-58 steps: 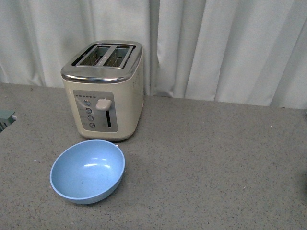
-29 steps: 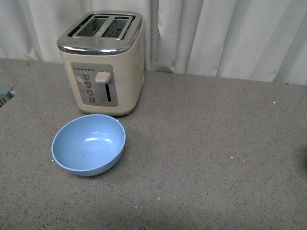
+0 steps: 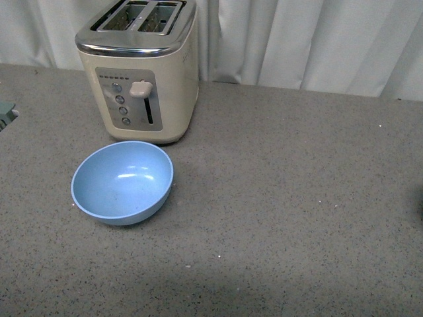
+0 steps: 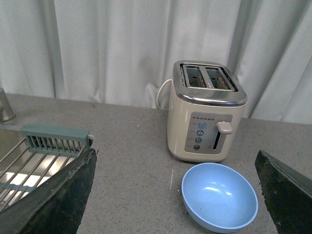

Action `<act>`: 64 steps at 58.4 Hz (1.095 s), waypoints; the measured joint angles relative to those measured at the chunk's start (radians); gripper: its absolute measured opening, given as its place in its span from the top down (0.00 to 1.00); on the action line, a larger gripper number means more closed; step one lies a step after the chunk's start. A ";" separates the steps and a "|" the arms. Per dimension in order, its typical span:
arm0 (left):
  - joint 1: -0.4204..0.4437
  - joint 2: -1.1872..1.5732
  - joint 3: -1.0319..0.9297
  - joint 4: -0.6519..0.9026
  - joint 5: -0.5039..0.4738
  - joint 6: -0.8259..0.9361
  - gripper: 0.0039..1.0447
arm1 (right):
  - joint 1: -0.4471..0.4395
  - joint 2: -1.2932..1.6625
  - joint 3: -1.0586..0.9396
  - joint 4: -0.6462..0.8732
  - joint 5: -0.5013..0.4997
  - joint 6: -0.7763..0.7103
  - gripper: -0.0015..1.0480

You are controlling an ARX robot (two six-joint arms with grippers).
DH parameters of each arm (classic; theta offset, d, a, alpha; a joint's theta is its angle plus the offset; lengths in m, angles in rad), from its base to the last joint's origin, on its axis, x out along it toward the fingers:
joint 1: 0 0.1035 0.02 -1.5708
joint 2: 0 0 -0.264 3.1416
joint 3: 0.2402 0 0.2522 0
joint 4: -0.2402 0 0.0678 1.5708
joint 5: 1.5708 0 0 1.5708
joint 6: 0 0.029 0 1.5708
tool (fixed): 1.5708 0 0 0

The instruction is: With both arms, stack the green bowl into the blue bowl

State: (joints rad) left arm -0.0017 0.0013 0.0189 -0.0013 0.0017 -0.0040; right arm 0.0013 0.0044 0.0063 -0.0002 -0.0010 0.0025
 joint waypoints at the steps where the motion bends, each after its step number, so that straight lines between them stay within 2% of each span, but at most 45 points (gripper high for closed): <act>1: 0.000 0.000 0.000 0.000 0.000 0.000 0.06 | 0.000 0.000 0.000 0.000 0.000 0.000 0.09; 51: 0.000 0.000 0.000 0.000 0.000 0.000 0.06 | 0.000 0.000 0.000 0.000 0.000 0.000 0.09; 54: 0.021 0.050 0.040 -0.110 0.031 -0.099 0.06 | 0.000 0.000 0.000 0.000 0.000 0.000 0.09; 58: 0.115 0.202 0.109 -0.294 0.109 -0.291 0.06 | 0.000 0.000 0.000 0.000 0.000 0.000 0.09; 64: 0.227 0.331 0.115 -0.342 0.159 -0.549 0.06 | 0.000 0.000 0.000 0.000 0.000 0.000 0.09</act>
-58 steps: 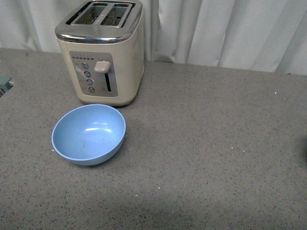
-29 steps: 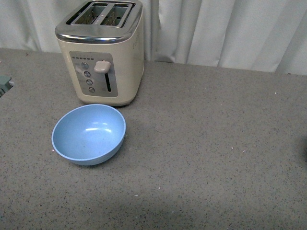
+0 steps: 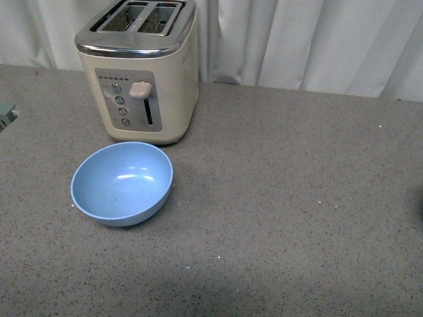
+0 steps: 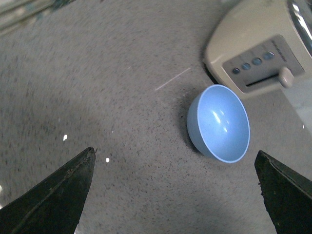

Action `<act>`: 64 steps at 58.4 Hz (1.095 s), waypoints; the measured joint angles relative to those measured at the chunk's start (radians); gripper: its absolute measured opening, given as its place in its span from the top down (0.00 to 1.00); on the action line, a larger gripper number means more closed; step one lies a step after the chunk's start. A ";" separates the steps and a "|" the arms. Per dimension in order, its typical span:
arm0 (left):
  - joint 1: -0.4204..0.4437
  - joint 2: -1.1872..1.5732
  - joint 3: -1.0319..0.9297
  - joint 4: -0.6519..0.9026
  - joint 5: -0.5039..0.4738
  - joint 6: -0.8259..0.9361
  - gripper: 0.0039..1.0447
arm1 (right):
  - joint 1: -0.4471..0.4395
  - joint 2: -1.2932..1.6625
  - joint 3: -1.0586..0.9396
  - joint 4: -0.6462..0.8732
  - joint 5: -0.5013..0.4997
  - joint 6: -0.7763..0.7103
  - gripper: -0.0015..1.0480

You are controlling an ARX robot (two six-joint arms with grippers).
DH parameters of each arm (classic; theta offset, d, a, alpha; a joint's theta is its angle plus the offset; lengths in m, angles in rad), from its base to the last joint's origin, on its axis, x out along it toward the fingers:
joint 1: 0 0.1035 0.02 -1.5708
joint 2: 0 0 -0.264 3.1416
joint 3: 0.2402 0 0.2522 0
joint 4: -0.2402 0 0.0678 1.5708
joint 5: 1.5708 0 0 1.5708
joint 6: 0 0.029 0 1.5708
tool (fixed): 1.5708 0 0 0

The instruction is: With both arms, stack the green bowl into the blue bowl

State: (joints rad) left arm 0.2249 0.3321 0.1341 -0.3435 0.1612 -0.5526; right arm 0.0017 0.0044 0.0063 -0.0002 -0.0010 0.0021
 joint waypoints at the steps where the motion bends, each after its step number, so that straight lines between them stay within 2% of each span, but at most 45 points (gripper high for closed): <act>1: 0.006 0.015 0.000 0.000 -0.002 -0.051 0.06 | 0.000 0.000 0.000 0.000 0.000 0.000 0.09; 6: -0.023 0.025 0.000 0.001 -0.027 -0.158 0.06 | 0.000 0.000 0.000 0.000 0.000 0.000 0.09; 9: -0.077 0.020 0.000 0.002 -0.077 -0.221 0.06 | 0.000 0.000 0.000 0.000 0.000 0.000 0.09; 11: -0.138 0.022 0.000 0.009 -0.136 -0.255 0.06 | 0.000 0.000 0.000 0.000 0.000 0.000 0.09; 16: -0.274 0.058 -0.001 0.055 -0.213 -0.313 0.06 | 0.000 0.000 0.000 0.000 0.000 0.000 0.09; 19: -0.346 0.101 -0.001 0.104 -0.218 -0.325 0.06 | 0.000 0.000 0.000 0.000 0.000 0.000 0.09; 22: -0.380 0.152 -0.003 0.161 -0.211 -0.327 0.06 | 0.000 0.000 0.000 0.000 0.000 0.000 0.09; 31: -0.336 0.405 -0.005 0.341 -0.179 -0.343 0.06 | 0.000 0.000 0.000 0.000 0.000 0.000 0.09; 39: -0.308 0.631 -0.004 0.491 -0.197 -0.335 0.06 | 0.000 0.000 0.000 0.000 0.000 0.000 0.09; 48: -0.342 0.822 0.027 0.590 -0.214 -0.328 0.06 | 0.000 0.000 0.000 0.000 0.000 0.000 0.09; 64: -0.397 1.032 0.104 0.672 -0.245 -0.315 0.06 | 0.000 0.000 0.000 0.000 0.000 0.000 0.09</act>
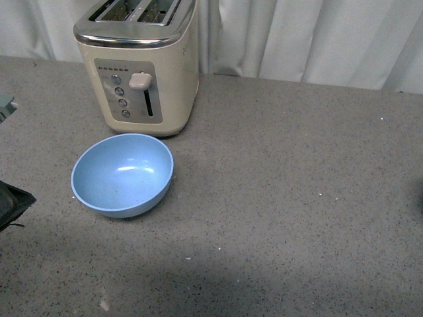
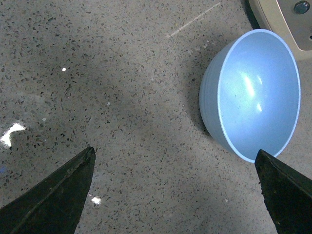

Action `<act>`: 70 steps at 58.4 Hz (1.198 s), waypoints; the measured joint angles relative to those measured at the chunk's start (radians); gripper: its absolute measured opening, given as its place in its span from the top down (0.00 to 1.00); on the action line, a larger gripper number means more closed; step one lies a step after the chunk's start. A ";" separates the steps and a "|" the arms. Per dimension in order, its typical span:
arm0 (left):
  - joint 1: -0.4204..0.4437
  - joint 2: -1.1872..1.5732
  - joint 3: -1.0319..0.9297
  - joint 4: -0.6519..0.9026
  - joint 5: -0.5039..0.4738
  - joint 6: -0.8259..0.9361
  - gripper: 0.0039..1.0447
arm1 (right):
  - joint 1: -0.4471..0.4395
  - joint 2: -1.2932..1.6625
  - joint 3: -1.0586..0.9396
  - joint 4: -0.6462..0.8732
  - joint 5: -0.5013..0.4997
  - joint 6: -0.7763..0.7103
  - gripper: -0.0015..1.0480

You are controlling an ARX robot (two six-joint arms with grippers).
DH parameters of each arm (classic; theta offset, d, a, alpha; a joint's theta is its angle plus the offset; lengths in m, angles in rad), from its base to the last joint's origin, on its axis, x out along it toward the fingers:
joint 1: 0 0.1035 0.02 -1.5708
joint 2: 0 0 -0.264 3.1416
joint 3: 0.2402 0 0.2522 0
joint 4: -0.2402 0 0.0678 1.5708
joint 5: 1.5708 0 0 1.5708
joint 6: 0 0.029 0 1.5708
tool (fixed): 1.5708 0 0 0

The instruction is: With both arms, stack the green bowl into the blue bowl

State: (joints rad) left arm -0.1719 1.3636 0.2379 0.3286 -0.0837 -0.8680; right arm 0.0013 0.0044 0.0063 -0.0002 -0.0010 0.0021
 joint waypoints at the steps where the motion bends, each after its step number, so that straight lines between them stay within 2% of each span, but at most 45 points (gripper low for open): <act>1: -0.001 0.013 0.005 0.003 0.000 0.001 0.06 | 0.000 0.000 0.000 0.000 0.000 0.000 0.09; 20: 0.008 0.161 0.099 0.028 -0.004 0.032 0.06 | 0.000 0.000 0.000 0.000 0.000 0.000 0.09; 70: -0.048 0.427 0.279 0.132 -0.038 0.208 0.06 | 0.000 0.000 0.000 0.000 0.000 0.000 0.09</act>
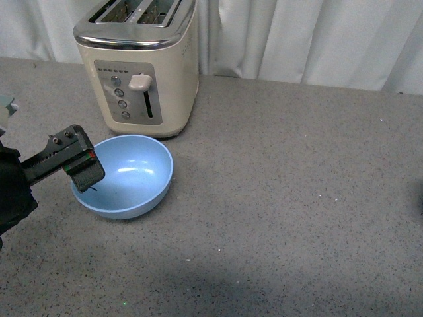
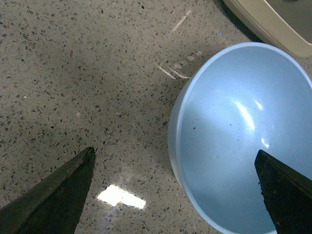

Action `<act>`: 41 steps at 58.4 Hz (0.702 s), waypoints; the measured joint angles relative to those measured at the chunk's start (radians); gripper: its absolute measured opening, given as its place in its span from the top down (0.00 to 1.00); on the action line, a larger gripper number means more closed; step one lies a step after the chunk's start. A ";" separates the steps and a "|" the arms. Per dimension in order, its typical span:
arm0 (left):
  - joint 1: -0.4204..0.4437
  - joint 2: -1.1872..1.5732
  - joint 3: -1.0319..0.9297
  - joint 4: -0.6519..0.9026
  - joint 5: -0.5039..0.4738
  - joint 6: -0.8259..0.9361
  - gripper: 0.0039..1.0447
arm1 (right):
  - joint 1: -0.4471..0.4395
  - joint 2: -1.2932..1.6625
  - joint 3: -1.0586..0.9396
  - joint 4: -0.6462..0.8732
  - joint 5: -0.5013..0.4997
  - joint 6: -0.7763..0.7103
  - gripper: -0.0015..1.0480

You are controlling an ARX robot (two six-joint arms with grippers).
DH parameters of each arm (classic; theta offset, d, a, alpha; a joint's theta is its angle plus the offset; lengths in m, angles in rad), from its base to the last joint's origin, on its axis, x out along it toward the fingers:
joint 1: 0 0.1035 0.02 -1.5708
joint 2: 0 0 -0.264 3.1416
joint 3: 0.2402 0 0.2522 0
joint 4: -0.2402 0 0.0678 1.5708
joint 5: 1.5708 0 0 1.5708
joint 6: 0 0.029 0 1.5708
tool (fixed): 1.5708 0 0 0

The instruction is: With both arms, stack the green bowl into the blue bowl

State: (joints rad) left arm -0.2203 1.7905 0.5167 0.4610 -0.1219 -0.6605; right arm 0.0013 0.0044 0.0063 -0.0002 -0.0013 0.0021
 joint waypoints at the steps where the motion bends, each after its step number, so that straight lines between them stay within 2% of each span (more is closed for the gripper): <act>1: 0.000 0.002 0.001 0.000 0.000 0.002 0.06 | 0.000 0.000 0.000 0.000 0.000 0.000 0.09; 41: -0.028 0.090 0.018 0.018 -0.068 0.111 0.06 | 0.000 0.000 0.000 0.000 0.000 0.000 0.09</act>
State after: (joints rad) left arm -0.2481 1.8809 0.5346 0.4786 -0.1902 -0.5491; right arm 0.0017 0.0044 0.0063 -0.0002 -0.0010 0.0025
